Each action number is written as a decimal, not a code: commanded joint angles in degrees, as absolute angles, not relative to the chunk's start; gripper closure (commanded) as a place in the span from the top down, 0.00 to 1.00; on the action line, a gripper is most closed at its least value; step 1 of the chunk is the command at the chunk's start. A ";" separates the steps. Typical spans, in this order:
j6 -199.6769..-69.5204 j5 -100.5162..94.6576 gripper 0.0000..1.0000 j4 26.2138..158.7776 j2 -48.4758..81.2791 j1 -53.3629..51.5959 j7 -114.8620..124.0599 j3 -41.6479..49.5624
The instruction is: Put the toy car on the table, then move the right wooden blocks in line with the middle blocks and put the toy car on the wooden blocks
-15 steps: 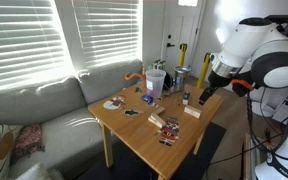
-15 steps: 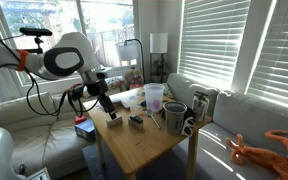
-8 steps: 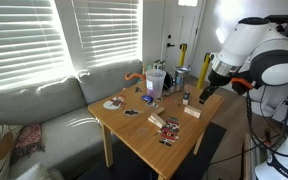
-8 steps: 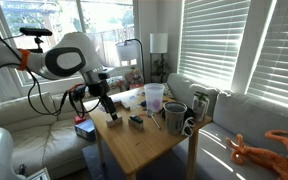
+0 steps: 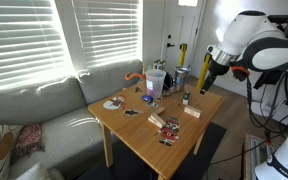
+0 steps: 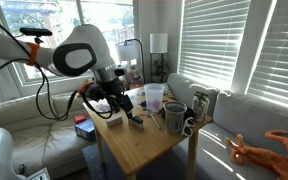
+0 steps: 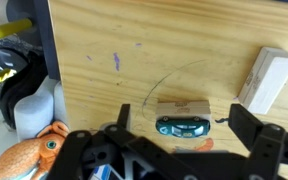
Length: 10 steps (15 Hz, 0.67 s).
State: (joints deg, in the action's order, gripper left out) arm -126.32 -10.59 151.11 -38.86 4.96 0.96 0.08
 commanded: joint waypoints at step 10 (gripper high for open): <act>-127.63 -7.23 1.00 146.70 -30.95 2.10 -10.37 5.55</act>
State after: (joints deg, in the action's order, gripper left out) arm -127.78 -7.49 146.80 -30.97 1.75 -10.19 5.89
